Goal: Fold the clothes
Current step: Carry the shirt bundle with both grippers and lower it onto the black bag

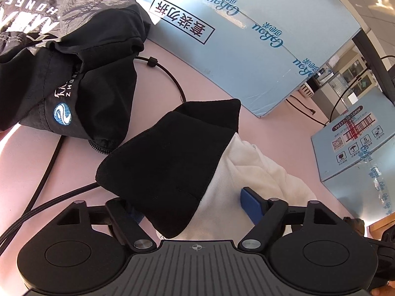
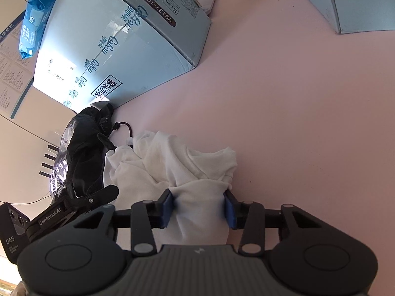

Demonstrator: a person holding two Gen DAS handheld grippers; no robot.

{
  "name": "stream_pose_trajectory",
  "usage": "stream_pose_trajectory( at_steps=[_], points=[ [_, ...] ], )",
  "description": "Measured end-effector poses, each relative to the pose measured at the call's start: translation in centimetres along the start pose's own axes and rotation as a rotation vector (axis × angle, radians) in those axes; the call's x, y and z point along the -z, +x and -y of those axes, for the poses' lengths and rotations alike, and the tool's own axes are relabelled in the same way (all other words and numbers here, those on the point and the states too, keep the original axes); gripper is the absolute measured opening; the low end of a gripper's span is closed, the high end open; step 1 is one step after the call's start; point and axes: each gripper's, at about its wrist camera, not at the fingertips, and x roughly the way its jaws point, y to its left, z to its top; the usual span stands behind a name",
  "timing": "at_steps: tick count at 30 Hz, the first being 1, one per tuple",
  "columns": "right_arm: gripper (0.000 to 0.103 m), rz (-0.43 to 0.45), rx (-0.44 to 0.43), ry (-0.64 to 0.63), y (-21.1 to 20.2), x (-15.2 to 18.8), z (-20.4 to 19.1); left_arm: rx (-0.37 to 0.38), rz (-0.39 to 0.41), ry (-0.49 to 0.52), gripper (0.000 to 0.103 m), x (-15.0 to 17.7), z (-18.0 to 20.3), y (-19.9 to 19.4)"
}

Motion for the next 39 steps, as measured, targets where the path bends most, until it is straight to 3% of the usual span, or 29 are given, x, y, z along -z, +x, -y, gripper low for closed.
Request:
stream_pose_trajectory(
  at_steps=[6, 16, 21, 26, 28, 32, 36, 39],
  points=[
    [0.027, 0.049, -0.008, -0.059, -1.0, 0.5, -1.4, 0.019, -0.003, 0.069, 0.021, -0.2, 0.3, -0.3],
    [0.026, 0.133, -0.045, -0.140, -4.6, -0.1, -4.2, 0.069, 0.075, 0.101, 0.019, -1.1, 1.9, -3.5],
    [0.026, 0.171, -0.077, -0.199, -6.5, -0.8, -6.9, 0.099, 0.156, 0.098, 0.019, -2.5, 2.4, -6.5],
    [0.026, 0.205, -0.152, -0.330, -7.7, -2.3, -13.0, 0.102, 0.293, 0.051, 0.019, -4.7, 1.3, -12.2],
    [0.026, 0.207, -0.200, -0.391, -7.4, -3.0, -16.1, 0.081, 0.358, 0.026, 0.019, -5.6, 0.1, -14.8],
    [0.026, 0.159, -0.307, -0.516, -3.7, -3.7, -23.5, -0.039, 0.467, -0.018, 0.019, -8.0, -4.0, -20.0],
    [0.026, 0.057, -0.370, -0.604, 3.0, -3.6, -30.7, -0.171, 0.464, -0.058, 0.019, -10.9, -9.1, -20.3],
    [0.026, -0.017, -0.358, -0.621, 8.5, -3.3, -33.2, -0.259, 0.413, -0.066, 0.019, -12.9, -12.8, -17.6]
  ],
)
